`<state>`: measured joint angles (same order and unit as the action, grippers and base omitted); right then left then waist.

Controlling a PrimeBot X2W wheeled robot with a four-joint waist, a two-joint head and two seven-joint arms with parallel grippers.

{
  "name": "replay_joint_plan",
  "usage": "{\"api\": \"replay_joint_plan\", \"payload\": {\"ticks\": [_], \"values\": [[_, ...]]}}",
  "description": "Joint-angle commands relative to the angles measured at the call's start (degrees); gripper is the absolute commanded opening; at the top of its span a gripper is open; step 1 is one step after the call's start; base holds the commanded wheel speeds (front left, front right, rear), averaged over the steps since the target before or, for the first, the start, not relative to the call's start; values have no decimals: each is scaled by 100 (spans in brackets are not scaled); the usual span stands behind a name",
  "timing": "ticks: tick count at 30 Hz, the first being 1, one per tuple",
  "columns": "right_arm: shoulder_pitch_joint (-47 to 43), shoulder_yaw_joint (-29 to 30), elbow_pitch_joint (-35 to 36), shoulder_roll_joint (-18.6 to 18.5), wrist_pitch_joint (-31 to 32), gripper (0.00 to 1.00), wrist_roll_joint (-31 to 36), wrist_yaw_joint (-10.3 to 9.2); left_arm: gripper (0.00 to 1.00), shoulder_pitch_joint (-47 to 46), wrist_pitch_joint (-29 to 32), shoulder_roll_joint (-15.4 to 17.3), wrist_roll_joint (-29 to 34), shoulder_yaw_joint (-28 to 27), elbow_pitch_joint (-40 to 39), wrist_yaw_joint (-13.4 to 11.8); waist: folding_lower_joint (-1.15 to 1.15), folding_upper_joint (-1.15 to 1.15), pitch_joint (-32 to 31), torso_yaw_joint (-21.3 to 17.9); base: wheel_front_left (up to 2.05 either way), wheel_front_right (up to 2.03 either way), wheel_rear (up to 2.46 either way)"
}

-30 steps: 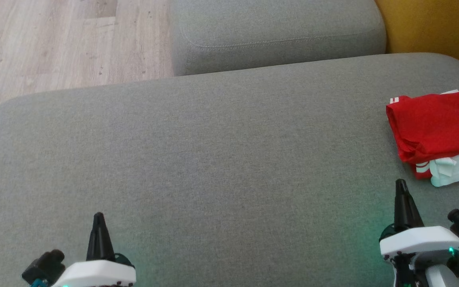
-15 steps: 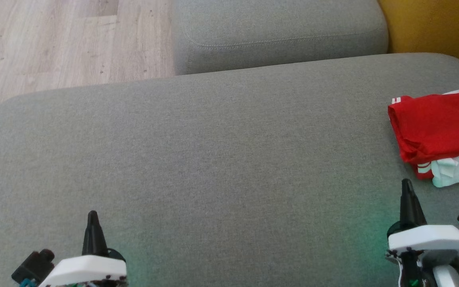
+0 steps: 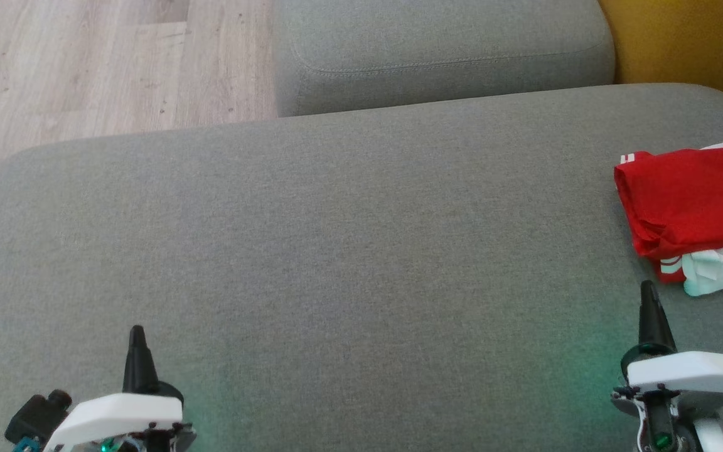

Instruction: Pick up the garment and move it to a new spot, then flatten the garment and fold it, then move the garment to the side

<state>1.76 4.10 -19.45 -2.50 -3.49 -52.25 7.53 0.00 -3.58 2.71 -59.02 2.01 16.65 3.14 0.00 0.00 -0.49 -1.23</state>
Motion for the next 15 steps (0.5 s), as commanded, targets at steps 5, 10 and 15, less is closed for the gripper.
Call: {"api": "replay_joint_plan", "payload": {"ticks": [5,10,15], "values": [[326,-20,241,-23,109,0,-419,-2,0,-309,94,12,-336,-188,-190,87,0,0,6,10,0,0,0],[337,4,268,-24,190,0,-747,-3,0,-337,178,12,-610,-249,-196,119,0,0,11,21,0,0,0],[350,33,302,-26,289,0,-1144,-3,0,-372,279,13,-941,-323,-204,158,0,0,18,33,0,0,0]]}}
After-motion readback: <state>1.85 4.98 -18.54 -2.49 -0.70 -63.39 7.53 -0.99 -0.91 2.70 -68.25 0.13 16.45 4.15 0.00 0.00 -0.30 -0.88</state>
